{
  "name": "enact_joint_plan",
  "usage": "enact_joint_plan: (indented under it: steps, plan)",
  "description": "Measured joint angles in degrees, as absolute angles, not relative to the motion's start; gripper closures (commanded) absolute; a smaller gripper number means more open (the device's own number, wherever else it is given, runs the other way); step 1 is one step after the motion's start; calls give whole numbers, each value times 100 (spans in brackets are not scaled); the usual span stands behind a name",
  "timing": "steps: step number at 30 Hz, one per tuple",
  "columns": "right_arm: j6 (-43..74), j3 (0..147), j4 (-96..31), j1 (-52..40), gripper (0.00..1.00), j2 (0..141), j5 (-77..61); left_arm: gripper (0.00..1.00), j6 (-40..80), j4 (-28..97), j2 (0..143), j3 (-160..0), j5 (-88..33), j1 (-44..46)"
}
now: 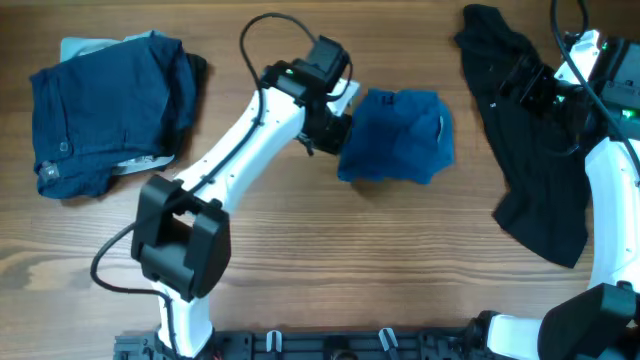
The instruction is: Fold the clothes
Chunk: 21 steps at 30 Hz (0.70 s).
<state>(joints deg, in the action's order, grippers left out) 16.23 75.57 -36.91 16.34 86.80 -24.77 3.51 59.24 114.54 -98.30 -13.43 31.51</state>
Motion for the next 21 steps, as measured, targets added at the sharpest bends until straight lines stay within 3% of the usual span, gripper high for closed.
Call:
enact_joint_plan:
  steps: [3, 15, 21]
  plan:
    - [1623, 7557, -3688, 1634, 1, 8680, -2453, 96, 353, 5776, 11550, -9830, -1343, 3395]
    - [1621, 7557, -3688, 1634, 0, 8680, -2416, 96, 596, 4536, 12145, -9797, -1299, 4025]
    - [1621, 7557, -3688, 1634, 1, 8683, -2338, 96, 635, 4622, 12173, -9730, -193, 4112]
